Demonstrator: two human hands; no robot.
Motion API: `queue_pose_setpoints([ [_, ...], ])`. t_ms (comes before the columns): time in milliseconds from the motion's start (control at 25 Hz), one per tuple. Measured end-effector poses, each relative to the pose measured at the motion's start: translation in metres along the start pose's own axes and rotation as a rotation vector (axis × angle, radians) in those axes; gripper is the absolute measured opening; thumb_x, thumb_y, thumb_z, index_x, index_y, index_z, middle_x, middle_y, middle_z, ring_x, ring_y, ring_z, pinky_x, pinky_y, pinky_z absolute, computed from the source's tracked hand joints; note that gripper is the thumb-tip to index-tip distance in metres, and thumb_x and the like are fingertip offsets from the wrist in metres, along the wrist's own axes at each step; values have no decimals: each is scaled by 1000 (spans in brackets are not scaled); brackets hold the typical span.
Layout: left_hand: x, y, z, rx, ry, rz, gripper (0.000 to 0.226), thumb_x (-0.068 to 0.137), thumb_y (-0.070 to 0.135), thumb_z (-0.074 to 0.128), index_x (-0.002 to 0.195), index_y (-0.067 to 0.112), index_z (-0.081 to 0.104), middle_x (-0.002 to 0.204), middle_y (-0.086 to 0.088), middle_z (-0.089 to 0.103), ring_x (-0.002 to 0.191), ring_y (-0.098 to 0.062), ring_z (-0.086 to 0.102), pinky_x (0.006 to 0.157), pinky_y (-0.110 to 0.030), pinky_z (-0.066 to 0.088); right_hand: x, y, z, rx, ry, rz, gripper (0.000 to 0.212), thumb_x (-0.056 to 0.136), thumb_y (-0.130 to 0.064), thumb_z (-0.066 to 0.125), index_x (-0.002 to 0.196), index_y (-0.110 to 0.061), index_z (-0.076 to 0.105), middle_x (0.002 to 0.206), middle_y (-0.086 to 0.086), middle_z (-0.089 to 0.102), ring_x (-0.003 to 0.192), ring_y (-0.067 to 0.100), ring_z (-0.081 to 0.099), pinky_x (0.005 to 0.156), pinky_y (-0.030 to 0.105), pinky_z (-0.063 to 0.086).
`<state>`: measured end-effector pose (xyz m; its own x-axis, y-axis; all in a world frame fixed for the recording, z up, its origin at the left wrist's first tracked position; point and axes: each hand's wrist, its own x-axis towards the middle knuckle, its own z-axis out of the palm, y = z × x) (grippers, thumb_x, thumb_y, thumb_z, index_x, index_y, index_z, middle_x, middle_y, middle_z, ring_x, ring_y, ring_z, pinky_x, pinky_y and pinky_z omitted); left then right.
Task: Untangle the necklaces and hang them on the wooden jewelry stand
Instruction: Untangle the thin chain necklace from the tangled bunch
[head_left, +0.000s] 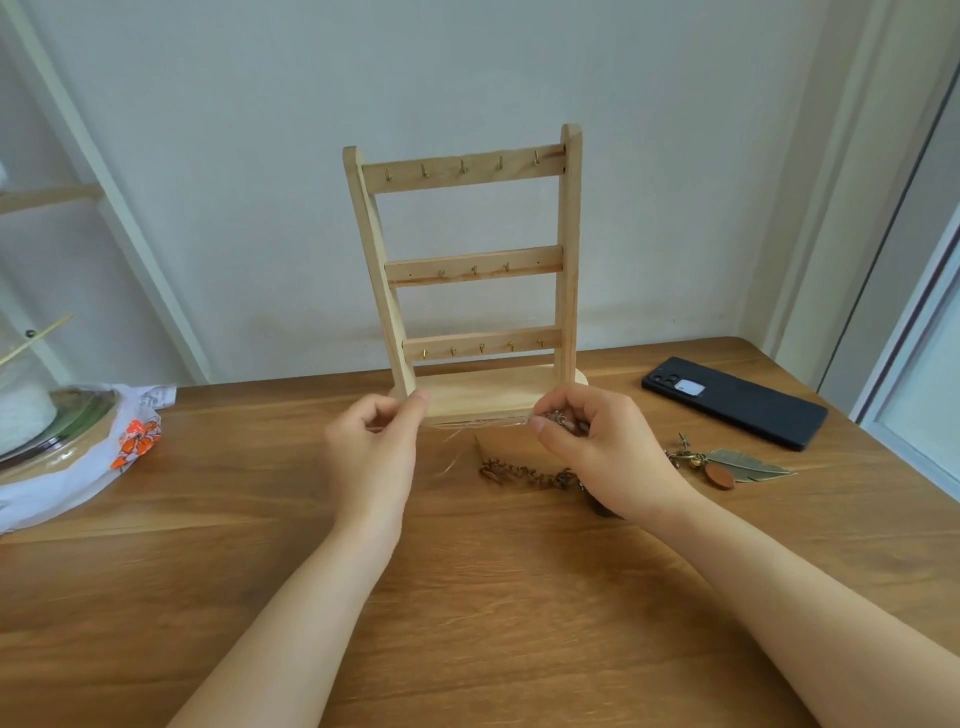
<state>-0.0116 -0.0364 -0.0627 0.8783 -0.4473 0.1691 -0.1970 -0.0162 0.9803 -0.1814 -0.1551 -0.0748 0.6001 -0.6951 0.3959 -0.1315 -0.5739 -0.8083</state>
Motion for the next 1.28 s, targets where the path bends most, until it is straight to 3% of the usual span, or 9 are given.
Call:
queue_pose_setpoints([
  [120, 1, 1, 1, 52, -76, 275, 13, 83, 18, 78, 90, 24, 69, 96, 8, 67, 94, -14, 61, 81, -28, 50, 0, -1, -1, -23, -5, -23, 4, 95, -20, 67, 91, -20, 69, 57, -5, 51, 52, 4, 42, 54, 14, 36],
  [240, -8, -1, 6, 224, -325, 534, 12, 85, 23, 77, 91, 33, 76, 97, 20, 69, 108, -5, 54, 92, -26, 41, -1, -3, 0, -45, -10, -54, 3, 94, -18, 68, 92, -19, 70, 60, 4, 58, 52, 4, 44, 54, 15, 37],
  [320, -11, -5, 10, 316, -394, 617, 10, 85, 27, 77, 93, 34, 77, 95, 21, 70, 109, -2, 52, 94, -24, 40, -2, -4, 2, -70, -19, -76, 2, 94, -19, 68, 94, -20, 70, 63, 9, 60, 53, 5, 44, 53, 16, 37],
  [520, -12, -8, 10, 386, -424, 622, 5, 83, 29, 78, 86, 31, 74, 85, 20, 69, 97, -3, 58, 85, -24, 46, -4, -4, 2, -116, -38, -112, 4, 93, -20, 69, 97, -19, 71, 59, 2, 54, 53, 5, 43, 53, 18, 36],
  [760, -13, -6, 10, 315, -459, 476, 12, 84, 19, 77, 81, 29, 72, 79, 15, 69, 84, -3, 62, 71, -15, 48, -5, -5, 3, -60, -69, -102, 5, 92, -20, 71, 97, -20, 72, 60, -6, 53, 54, 3, 44, 53, 15, 36],
  [920, -10, -8, 9, 441, -247, 666, 15, 75, 20, 79, 72, 30, 68, 76, 17, 63, 85, -1, 50, 73, -23, 41, -3, -4, 1, -43, -80, -63, 4, 93, -20, 69, 92, -19, 73, 60, -9, 58, 54, 1, 48, 55, 13, 39],
  [1000, -13, -7, 10, 416, -257, 720, 5, 72, 30, 76, 71, 30, 70, 73, 17, 63, 83, -4, 51, 75, -26, 40, -2, -3, 1, -38, -75, -44, 5, 94, -21, 69, 93, -19, 73, 60, -5, 57, 53, 2, 46, 54, 14, 38],
  [1120, -16, -7, 12, 428, -311, 736, 15, 74, 46, 69, 77, 33, 74, 74, 20, 67, 85, -4, 55, 77, -30, 46, -1, -2, 2, -22, -80, -32, 5, 94, -23, 69, 91, -20, 73, 59, -10, 55, 53, 2, 46, 54, 14, 38],
  [1280, -17, -8, 12, 389, -320, 716, 7, 74, 36, 72, 75, 30, 74, 73, 19, 68, 81, -4, 58, 70, -31, 51, -4, -5, 3, -5, -122, -40, 5, 92, -20, 71, 89, -21, 74, 61, -9, 60, 55, 0, 49, 54, 14, 38],
])
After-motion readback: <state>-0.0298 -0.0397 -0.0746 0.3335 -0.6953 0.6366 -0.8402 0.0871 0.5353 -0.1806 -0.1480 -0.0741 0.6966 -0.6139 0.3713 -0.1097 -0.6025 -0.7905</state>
